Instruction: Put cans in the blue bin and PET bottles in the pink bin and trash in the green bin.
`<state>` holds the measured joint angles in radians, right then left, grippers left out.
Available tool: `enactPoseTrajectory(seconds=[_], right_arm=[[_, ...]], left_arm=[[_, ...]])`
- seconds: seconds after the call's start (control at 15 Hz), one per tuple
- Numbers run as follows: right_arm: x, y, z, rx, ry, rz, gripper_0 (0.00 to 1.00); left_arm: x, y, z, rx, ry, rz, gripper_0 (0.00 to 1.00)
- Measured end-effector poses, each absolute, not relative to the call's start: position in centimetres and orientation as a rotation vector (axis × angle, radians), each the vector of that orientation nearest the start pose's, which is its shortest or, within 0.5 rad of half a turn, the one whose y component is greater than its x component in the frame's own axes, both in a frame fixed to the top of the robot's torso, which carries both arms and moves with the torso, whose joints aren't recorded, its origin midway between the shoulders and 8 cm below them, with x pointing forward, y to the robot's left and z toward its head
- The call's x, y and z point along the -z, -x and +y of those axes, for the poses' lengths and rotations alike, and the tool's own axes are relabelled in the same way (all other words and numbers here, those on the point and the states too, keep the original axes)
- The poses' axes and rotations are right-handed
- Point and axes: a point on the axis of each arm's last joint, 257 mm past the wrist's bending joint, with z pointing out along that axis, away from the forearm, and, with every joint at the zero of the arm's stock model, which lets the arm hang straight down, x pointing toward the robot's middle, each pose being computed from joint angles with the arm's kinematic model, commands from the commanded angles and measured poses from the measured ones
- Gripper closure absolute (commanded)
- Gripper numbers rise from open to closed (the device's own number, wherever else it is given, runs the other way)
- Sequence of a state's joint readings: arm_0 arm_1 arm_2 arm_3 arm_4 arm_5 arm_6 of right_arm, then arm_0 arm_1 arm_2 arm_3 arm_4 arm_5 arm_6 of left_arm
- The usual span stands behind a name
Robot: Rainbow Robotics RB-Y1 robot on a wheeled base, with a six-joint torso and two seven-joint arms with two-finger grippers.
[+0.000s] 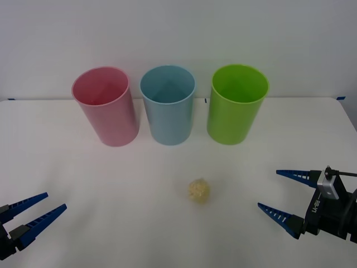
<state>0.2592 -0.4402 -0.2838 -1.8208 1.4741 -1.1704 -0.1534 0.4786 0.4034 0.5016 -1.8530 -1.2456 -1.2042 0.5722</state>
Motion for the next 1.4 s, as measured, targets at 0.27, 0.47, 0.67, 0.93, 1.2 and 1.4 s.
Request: enactPoseTrajectory(seconds=[0.27,0.47,0.67,0.93,1.2,1.4], right_arm=[[24.5,-36.2,-23.0,-0.519,0.915,1.694,0.0],[24.5,-36.2,-23.0,-0.519,0.915,1.694,0.0],[24.5,-36.2,-23.0,-0.519,0.915,1.694,0.0],[24.5,-36.2,-23.0,-0.519,0.915,1.694,0.0],[23.2,-36.2,-23.1,-0.491,0.926,1.674,0.0],[20.8,-35.8,-23.3,-0.45,0.968,1.686,0.0]], left_arm=[[22.3,-30.9,30.6,0.81,-0.248,1.852,0.0],[22.3,-30.9,30.6,0.81,-0.248,1.852,0.0],[22.3,-30.9,30.6,0.81,-0.248,1.852,0.0],[22.3,-30.9,30.6,0.81,-0.248,1.852,0.0],[22.3,-30.9,30.6,0.81,-0.248,1.852,0.0],[22.3,-30.9,30.6,0.81,-0.248,1.852,0.0]])
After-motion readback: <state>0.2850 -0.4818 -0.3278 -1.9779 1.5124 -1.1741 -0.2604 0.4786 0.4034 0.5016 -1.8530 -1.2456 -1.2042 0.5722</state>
